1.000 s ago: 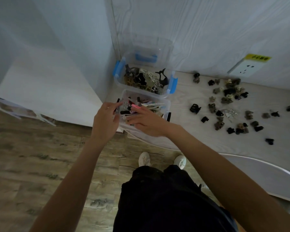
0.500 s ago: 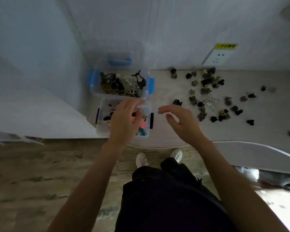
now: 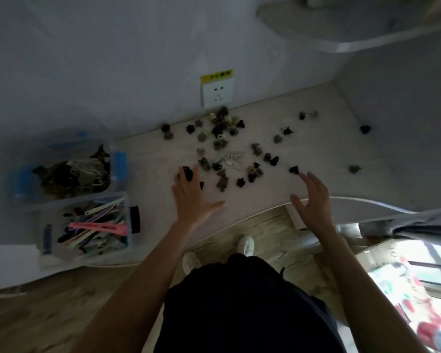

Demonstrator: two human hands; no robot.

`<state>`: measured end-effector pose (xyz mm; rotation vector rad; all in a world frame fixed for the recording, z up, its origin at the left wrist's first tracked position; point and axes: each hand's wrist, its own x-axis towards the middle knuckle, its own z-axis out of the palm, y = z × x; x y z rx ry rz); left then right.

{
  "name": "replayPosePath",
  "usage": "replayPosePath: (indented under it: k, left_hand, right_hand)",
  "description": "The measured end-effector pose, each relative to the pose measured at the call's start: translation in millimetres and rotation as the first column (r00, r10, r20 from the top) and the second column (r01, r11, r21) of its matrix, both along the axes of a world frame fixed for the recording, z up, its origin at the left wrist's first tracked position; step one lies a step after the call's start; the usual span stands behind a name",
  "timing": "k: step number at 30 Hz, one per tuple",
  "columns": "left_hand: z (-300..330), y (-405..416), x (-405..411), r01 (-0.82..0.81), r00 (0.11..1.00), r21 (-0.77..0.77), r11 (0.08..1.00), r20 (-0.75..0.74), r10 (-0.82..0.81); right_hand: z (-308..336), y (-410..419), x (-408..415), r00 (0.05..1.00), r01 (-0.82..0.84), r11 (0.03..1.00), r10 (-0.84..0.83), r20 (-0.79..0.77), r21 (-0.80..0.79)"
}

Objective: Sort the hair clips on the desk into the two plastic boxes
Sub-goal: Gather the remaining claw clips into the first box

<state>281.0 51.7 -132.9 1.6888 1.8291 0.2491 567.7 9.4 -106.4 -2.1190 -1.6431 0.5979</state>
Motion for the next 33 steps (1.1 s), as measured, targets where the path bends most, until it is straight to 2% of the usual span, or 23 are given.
replayPosePath:
  k: [5,8,10,13,16,21,23,25,28,31,33]
  left_hand:
    - [-6,10,40,-0.009,1.000,0.089,0.996,0.030,0.007]
    - [-10,19,64,0.022,1.000,0.143,0.989,0.012,-0.024]
    - [-10,25,80,0.017,1.000,0.141,0.990,0.023,-0.020]
    - [-10,34,107,0.032,0.999,0.154,0.988,0.024,-0.036]
    - [-12,43,130,0.031,0.999,0.150,0.988,0.011,-0.033]
    - [-18,52,154,0.050,0.999,0.192,0.980,-0.019,-0.047]
    - [-17,55,162,0.064,0.997,0.194,0.979,-0.064,-0.052]
    - [-15,57,167,0.078,0.990,0.190,0.979,-0.129,-0.054]
    - [-14,59,170,0.096,0.975,0.184,0.978,-0.213,-0.056]
    - [-13,64,170,0.120,0.961,0.186,0.975,-0.269,-0.067]
    - [-15,67,170,0.130,0.958,0.190,0.973,-0.277,-0.074]
  right_hand:
    - [-20,25,81,0.984,0.146,0.988,-0.140,0.115,-0.047]
    - [-28,41,114,0.971,0.232,0.971,-0.227,0.079,-0.061]
    - [-36,54,119,0.973,0.228,0.970,-0.225,0.045,-0.086]
    - [-46,76,100,0.989,0.144,0.985,-0.146,-0.020,-0.094]
    - [-45,91,59,0.994,-0.027,0.998,0.021,-0.103,-0.054]
    - [-38,101,2,0.890,-0.353,0.935,0.344,-0.299,0.023]
    - [-30,109,9,0.870,-0.373,0.927,0.367,-0.330,0.049]
    - [-21,118,38,0.908,-0.306,0.945,0.327,-0.261,0.118]
    - [-17,132,110,0.979,-0.197,0.958,0.205,-0.018,0.208]
    - [-20,146,178,0.978,-0.086,0.982,0.052,0.201,0.165]
    - [-25,153,207,0.950,-0.065,0.992,0.029,0.311,0.106]
